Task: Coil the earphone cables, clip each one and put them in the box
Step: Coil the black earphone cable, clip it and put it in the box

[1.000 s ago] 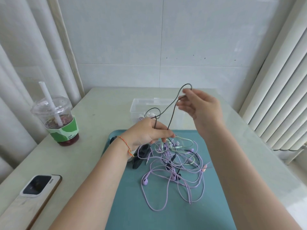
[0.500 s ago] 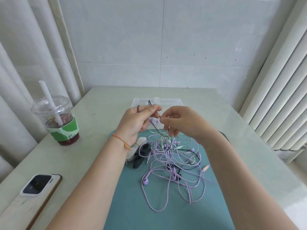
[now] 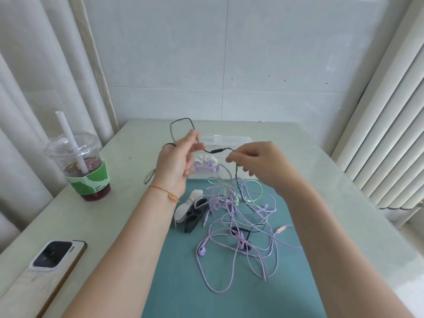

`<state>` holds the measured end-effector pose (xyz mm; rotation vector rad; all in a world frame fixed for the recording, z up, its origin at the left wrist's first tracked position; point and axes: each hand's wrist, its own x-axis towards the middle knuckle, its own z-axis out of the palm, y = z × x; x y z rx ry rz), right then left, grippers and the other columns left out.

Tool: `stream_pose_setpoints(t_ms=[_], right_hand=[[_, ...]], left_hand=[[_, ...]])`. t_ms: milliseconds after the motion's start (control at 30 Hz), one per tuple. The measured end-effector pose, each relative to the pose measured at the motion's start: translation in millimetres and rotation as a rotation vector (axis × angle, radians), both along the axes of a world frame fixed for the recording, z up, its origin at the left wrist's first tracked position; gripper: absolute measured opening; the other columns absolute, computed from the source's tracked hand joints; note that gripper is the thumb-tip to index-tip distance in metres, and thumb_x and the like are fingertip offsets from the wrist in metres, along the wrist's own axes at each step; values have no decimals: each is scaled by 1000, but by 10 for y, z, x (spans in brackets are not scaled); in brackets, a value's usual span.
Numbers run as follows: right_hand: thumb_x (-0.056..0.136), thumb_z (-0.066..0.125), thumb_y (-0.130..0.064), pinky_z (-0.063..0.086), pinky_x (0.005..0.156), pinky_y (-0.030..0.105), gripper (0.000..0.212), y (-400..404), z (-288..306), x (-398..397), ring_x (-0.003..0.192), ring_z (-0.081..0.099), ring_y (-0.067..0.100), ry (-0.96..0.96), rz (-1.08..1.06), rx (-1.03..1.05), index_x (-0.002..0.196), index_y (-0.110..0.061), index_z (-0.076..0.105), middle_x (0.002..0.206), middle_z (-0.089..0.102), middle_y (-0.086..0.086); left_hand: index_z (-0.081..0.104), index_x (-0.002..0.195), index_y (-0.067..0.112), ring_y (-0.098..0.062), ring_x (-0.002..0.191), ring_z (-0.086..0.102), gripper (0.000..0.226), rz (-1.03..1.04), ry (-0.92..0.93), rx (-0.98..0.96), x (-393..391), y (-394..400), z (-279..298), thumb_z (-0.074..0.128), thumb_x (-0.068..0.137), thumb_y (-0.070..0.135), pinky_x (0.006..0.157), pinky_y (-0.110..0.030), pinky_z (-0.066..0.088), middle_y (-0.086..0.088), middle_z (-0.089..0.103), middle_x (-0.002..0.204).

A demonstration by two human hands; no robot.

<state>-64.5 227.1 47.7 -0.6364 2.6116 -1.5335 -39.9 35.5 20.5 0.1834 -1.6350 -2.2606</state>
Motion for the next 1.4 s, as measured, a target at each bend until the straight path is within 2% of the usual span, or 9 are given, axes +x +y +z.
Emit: stream_pose_setpoints(t_ms=[200,267,400,500,600,733,933,1133,1400], right_hand=[[88,66,-17,50,60,30,14,4,45,11,57,56,14,29,-14,-178,79,-12,75,66,67,8],[89,65,-14,53,60,30,14,11,36,-9,57,59,19,-8,2,-229,81,-8,75,64,66,8],[91,62,-9,57,70,34,13,-30,81,-15,68,63,22,94,-93,-624,84,-8,73,73,67,10],[94,59,-14,56,74,30,14,38,178,-12,79,64,19,236,-158,-785,89,-15,72,83,69,5],[95,57,-12,49,57,25,17,68,176,-4,64,60,18,131,-138,-690,87,-13,72,75,66,4],[94,56,-10,49,54,28,18,-14,97,9,56,58,21,-24,-77,-548,87,-5,71,68,63,9],[94,54,-9,54,70,28,21,-94,25,10,74,63,15,18,-55,-444,93,-13,74,84,67,5],[93,61,-16,59,79,34,13,-90,-27,22,75,67,17,-106,60,-221,96,-9,72,84,72,9],[83,72,-27,53,76,32,9,-8,-47,34,71,64,18,-18,146,379,83,-18,74,78,73,0]], left_hand=[[70,109,10,-2,36,33,32,-297,-169,-315,77,290,-48,71,84,31,38,-15,24,-6,72,86],[66,114,12,4,43,49,34,-276,-202,-365,70,333,-73,75,83,21,42,-9,34,1,70,77],[69,100,19,-13,90,66,29,-163,-258,-573,36,303,-164,80,74,21,74,-25,48,-1,73,93],[71,84,19,-16,86,66,19,-64,-289,-604,28,271,-210,73,74,4,80,-26,53,-5,72,91],[75,83,20,-6,72,64,11,-5,-218,-528,47,290,-151,75,78,11,68,-21,49,1,72,78],[77,95,21,-2,37,37,15,-133,-105,-359,80,336,-35,72,81,17,40,-15,28,5,56,58],[73,93,8,4,37,45,11,-236,-91,-512,140,424,13,69,88,17,44,-8,33,18,54,44],[72,87,10,-5,34,24,10,-125,-32,-154,88,246,20,63,91,14,37,-14,21,-5,63,68],[63,81,15,-3,32,19,17,11,82,201,22,64,37,55,96,16,36,-17,17,3,69,75]])
